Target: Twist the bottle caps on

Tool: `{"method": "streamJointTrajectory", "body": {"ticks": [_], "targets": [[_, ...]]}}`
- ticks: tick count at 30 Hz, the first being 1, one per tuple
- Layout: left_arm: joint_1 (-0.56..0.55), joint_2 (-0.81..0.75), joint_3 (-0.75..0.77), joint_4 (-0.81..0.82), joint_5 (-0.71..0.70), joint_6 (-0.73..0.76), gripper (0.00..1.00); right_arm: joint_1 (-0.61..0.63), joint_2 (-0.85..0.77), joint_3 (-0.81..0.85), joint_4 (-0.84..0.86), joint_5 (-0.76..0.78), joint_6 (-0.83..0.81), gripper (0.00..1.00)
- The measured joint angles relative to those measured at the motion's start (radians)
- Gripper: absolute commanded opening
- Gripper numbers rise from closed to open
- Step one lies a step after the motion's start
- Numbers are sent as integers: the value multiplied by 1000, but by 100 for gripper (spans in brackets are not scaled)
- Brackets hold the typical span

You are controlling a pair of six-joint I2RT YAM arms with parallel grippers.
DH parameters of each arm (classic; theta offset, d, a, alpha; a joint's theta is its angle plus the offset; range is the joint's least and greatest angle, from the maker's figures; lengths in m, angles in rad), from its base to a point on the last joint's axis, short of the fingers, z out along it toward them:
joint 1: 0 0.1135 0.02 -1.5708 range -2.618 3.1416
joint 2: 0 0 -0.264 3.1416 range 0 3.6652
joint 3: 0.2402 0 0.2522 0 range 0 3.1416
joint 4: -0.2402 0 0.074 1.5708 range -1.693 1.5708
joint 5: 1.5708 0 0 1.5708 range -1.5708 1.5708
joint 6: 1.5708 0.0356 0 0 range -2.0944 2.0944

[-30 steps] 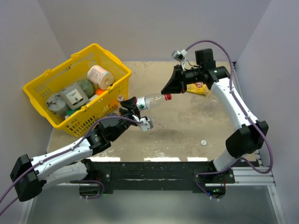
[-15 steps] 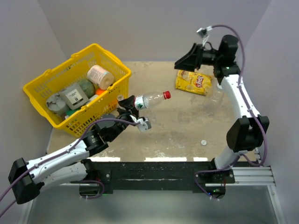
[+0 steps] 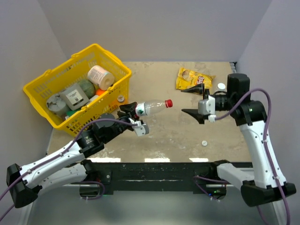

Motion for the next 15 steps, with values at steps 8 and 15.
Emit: {"method": "streamJointTrajectory", "body": {"ticks": [8, 15], "targets": [[0, 4, 6, -15, 40, 4, 0, 88, -25, -55, -136, 26, -373, 62], [0, 16, 22, -15, 95, 16, 0, 125, 34, -51, -183, 71, -472, 61]]}}
